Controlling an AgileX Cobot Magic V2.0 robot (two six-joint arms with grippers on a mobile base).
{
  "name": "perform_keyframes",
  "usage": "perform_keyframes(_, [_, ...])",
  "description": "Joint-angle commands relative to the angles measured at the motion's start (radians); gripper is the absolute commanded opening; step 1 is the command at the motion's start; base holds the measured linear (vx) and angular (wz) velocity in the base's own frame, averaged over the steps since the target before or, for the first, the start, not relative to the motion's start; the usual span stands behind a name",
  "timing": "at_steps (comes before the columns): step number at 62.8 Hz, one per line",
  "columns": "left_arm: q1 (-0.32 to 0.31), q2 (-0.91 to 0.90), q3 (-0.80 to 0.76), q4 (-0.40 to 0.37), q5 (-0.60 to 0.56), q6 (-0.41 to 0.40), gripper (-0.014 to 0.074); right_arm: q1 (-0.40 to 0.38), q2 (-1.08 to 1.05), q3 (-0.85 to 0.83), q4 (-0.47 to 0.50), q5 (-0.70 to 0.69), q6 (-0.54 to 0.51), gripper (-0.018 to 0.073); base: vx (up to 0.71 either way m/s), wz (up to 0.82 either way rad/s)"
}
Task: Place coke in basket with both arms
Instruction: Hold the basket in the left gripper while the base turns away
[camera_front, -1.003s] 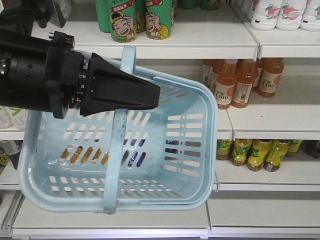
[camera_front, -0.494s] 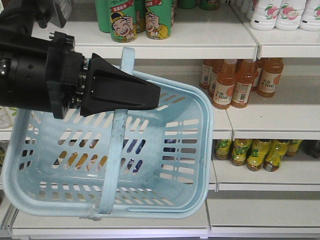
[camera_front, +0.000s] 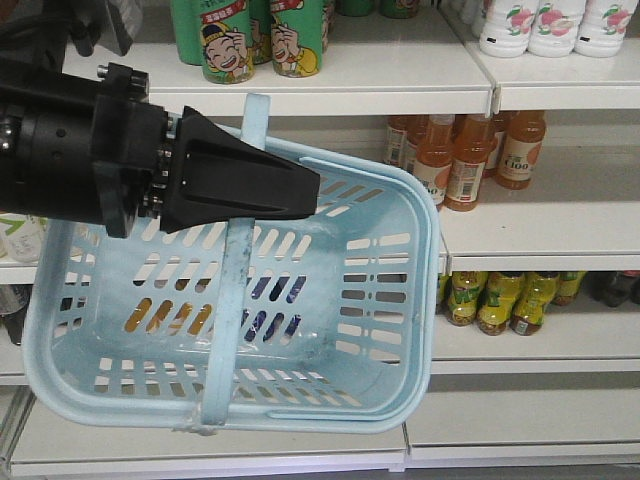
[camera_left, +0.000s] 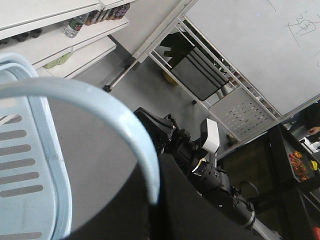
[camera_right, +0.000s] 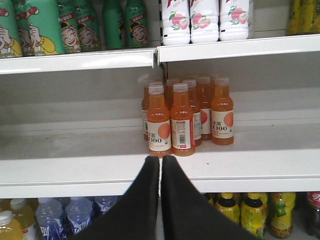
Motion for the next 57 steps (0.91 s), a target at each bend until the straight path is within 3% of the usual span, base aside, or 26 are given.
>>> perform_keyframes(1, [-0.007,-0.029,-0.023,-0.081,-0.026,0.010,-0.0006,-0.001,-0.012,0.007,-0.008,-0.072,-0.003,-0.0002,-0.01,-0.11])
perform_keyframes(31, [-0.007,-0.029,-0.023,-0.081,-0.026,0.010,-0.0006,-0.001,-0.012,0.007,-0.008,-0.073,-0.003,-0.0002,-0.01,-0.19])
perform_keyframes(57, [-0.007,-0.029,-0.023,-0.081,-0.026,0.010,-0.0006,-0.001,-0.012,0.007,-0.008,-0.073,-0.003,-0.0002,-0.01,-0.42])
